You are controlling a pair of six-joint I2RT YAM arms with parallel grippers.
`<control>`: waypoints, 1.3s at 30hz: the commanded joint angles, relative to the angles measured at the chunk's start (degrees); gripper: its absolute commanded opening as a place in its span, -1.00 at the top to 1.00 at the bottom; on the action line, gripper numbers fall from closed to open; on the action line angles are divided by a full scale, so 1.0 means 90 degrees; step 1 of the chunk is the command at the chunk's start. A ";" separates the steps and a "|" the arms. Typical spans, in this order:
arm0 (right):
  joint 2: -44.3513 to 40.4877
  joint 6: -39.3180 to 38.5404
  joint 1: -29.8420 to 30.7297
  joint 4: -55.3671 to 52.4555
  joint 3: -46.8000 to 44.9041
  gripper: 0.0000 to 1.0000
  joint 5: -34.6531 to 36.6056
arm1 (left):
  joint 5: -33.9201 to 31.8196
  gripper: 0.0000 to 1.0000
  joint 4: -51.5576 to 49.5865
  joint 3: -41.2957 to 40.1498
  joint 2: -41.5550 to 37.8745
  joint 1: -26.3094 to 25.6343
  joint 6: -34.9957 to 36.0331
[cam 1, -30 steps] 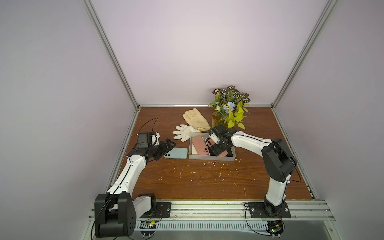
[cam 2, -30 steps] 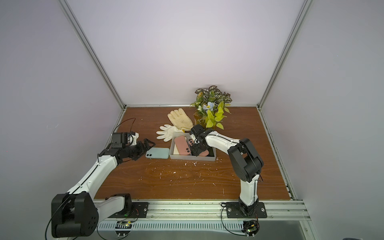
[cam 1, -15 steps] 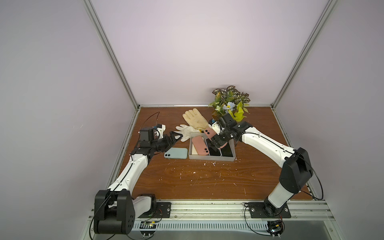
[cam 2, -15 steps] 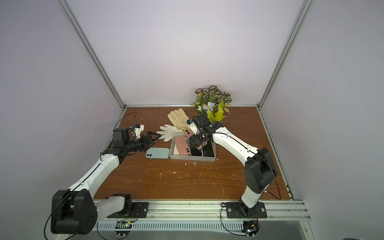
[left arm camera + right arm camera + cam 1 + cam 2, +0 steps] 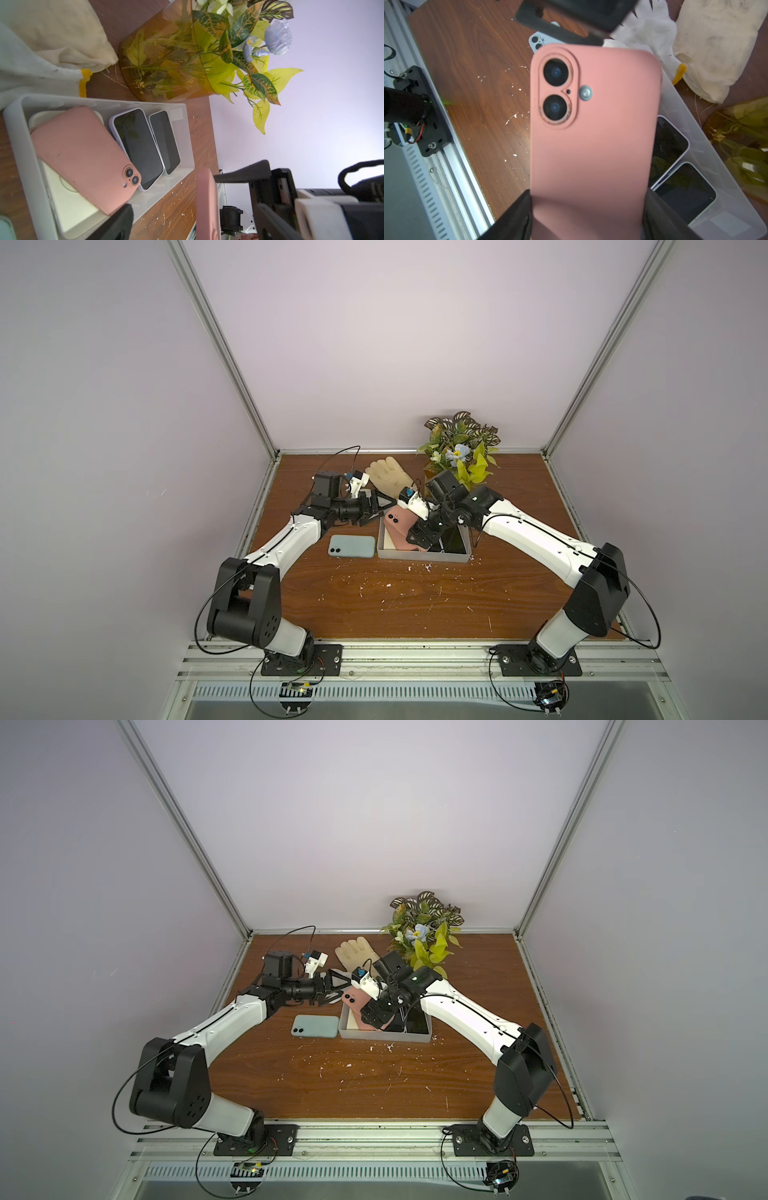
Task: Take the phone out of the storage box
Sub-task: Pick up the phone from the storage box, then place the phone at the center of the board.
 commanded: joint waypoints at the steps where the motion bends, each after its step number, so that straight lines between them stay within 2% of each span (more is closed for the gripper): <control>1: -0.0404 -0.0109 0.0070 0.0059 0.0277 -0.26 -0.0320 | 0.0519 -0.74 -0.0574 0.0367 0.0228 -0.0192 0.0626; 4: -0.0419 -0.0098 0.0146 0.0068 0.0263 -0.27 -0.0230 | 0.0781 -0.45 -0.1046 0.0523 0.0393 -0.0295 0.1000; 6: -0.0413 -0.0109 0.0178 0.0058 0.0263 -0.27 -0.0110 | 0.0910 -0.20 -0.1265 0.0521 0.0423 -0.0312 0.1151; 8: -0.0421 -0.0118 0.0202 0.0068 0.0251 -0.27 -0.0047 | 0.0967 -0.04 -0.1464 0.0508 0.0414 -0.0310 0.1298; 13: -0.0392 -0.0127 0.0298 0.0079 0.0217 -0.28 0.0176 | 0.1231 0.43 -0.1284 0.0317 0.0313 -0.0311 0.1088; 14: -0.0383 -0.0128 0.0321 0.0078 0.0206 -0.28 0.0223 | 0.1292 0.56 -0.1174 0.0258 0.0280 -0.0314 0.0998; 16: -0.0376 -0.0119 0.0337 0.0087 0.0195 -0.32 0.0256 | 0.1317 1.00 -0.0903 0.0075 0.0172 -0.0307 0.0771; 19: -0.0389 -0.0044 0.0349 0.0155 0.0148 -0.49 0.0242 | 0.1319 1.00 -0.0276 -0.0365 -0.0088 -0.0315 0.0295; 21: -0.0414 0.0038 0.0350 0.0173 0.0109 -0.65 0.0244 | 0.1264 1.00 -0.0054 -0.0643 -0.0327 -0.0315 0.0128; 23: -0.0578 0.0193 0.0340 0.0276 0.0009 -0.94 0.0274 | 0.1122 1.00 -0.0132 -0.0922 -0.0646 -0.0315 0.0155; 24: -0.0685 0.0280 0.0328 0.0371 -0.0066 -0.98 0.0293 | 0.1037 1.00 -0.0194 -0.1058 -0.0808 -0.0315 0.0189; 28: -0.1260 0.0725 0.0183 0.0851 -0.0451 -0.98 0.0435 | 0.0570 1.00 -0.0212 -0.2033 -0.1782 -0.0171 0.0083; 31: -0.1562 0.1023 -0.0010 0.1152 -0.0664 -0.98 0.0467 | 0.0269 1.00 -0.0315 -0.2825 -0.2674 0.0263 -0.0044; 33: -0.1663 0.1146 -0.0127 0.1298 -0.0751 -0.98 0.0454 | -0.0006 1.00 -0.0808 -0.3162 -0.3136 0.0463 0.0195; 36: -0.1689 0.1198 -0.0183 0.1367 -0.0810 -0.98 0.0432 | -0.0851 1.00 -0.1911 -0.3367 -0.3599 0.0514 0.0786; 39: -0.1679 0.1225 -0.0188 0.1412 -0.0878 -0.98 0.0441 | -0.1844 1.00 -0.2209 -0.3332 -0.3980 0.0605 0.0609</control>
